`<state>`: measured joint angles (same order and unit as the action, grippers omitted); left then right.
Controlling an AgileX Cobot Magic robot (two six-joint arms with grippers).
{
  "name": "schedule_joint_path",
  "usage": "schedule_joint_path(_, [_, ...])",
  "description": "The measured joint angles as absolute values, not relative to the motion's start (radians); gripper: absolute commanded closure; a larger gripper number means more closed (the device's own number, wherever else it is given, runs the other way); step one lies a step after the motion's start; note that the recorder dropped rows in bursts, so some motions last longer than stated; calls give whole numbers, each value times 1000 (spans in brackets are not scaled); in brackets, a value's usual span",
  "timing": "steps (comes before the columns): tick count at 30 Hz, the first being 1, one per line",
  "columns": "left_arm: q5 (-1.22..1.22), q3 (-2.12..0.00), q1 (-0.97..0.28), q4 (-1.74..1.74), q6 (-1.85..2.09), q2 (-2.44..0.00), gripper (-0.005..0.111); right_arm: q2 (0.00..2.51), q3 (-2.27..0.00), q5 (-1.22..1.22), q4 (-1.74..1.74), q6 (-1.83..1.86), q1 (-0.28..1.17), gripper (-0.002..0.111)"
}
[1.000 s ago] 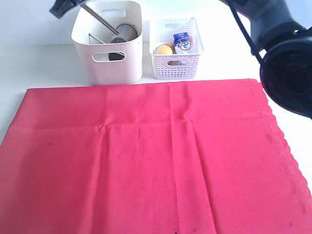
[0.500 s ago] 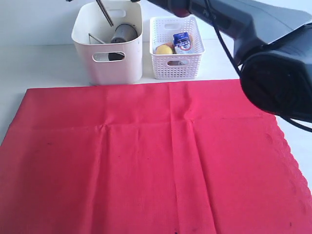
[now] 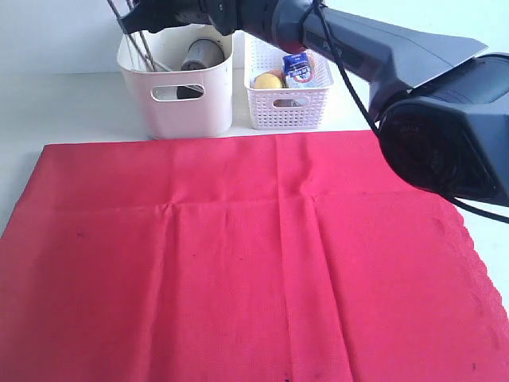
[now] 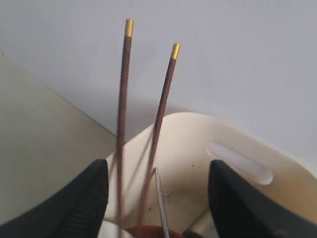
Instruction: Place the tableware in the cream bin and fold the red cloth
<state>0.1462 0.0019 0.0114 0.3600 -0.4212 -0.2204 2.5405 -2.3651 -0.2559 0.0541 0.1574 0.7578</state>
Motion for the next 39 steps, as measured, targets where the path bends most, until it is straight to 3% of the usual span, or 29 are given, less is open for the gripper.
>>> schedule_joint_path(6, [146,2,11,360,-421,-220,106,2506,-2365,-394,54,55,734,48])
schedule_joint_path(13, [146,2,11,360,-421,-220,106,2401,-2365,-558,16,44,706,60])
schedule_joint_path(24, [146,2,11,360,-421,-220,106,2295,-2365,-839,0,44,708,108])
schedule_joint_path(39, [146,2,11,360,-421,-220,106,2112,-2365,-1145,-211,78,814,108])
